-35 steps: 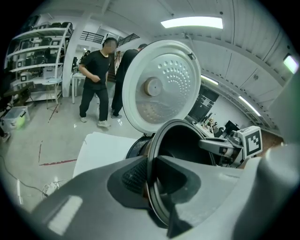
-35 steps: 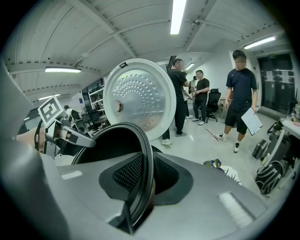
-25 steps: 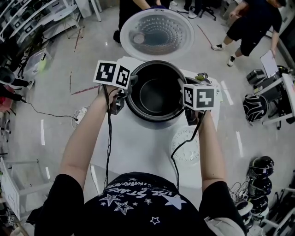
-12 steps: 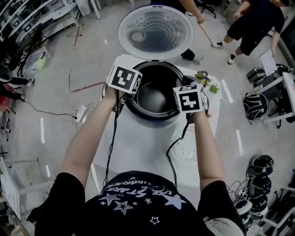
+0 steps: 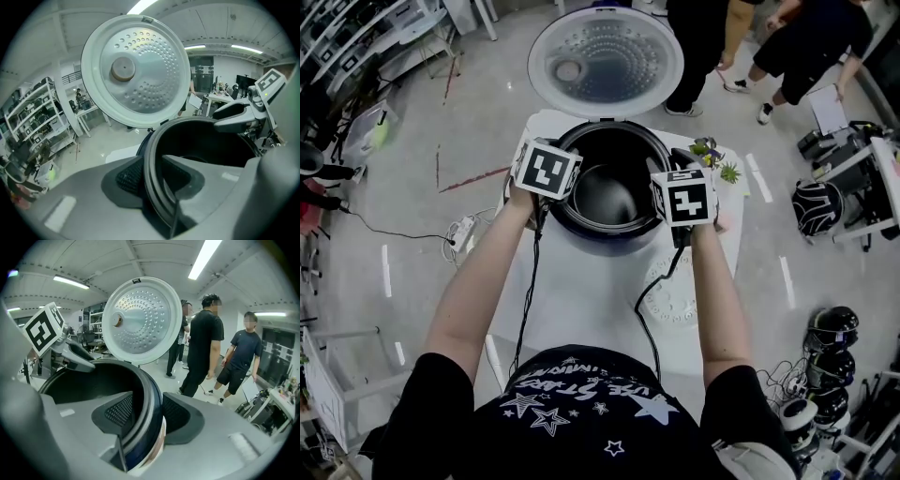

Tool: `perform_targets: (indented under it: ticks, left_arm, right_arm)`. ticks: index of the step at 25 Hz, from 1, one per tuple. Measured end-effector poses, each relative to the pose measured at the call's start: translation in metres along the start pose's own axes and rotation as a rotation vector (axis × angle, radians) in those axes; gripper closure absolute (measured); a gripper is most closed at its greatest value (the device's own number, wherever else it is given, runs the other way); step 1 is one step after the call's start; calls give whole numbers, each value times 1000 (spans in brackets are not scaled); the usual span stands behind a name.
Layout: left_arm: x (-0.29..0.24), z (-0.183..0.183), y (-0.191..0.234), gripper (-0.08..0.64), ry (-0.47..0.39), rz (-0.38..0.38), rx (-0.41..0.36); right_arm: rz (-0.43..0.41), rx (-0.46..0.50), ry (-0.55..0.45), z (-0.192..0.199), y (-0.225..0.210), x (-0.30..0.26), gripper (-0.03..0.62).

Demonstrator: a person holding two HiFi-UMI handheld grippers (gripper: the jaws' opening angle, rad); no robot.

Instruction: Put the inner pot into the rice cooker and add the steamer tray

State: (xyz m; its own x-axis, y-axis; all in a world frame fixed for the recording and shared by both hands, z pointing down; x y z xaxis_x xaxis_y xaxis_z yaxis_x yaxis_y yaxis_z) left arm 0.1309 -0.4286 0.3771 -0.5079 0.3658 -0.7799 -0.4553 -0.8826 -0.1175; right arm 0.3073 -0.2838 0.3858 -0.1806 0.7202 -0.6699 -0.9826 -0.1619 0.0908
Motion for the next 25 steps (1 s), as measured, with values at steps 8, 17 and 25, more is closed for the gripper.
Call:
perform_targets:
  ticks: [8, 17, 25]
  left_arm:
    - [21, 4, 9, 293, -66, 44, 18]
    - [66, 18, 19, 291, -214, 90, 28]
    - [103, 46, 23, 291, -287, 220, 10]
  right_arm:
    - [3, -77, -45, 3, 8, 20, 337]
    - [81, -146, -72, 19, 36, 69, 339]
    - [133, -216, -94, 27, 74, 106, 342]
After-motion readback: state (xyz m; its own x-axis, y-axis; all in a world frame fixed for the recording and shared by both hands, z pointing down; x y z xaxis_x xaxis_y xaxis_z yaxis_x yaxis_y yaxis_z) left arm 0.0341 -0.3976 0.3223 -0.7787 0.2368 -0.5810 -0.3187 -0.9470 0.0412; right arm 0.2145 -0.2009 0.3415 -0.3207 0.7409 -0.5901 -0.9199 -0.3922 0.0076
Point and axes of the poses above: the fingertips, and each gripper's own axes: x backward along the fingers, y to its left, z out of its underside, the point moved 8 cm from there along x, backward along the fingers, and after that the axes turned 6 degrees about y, right-handed, at the moved point
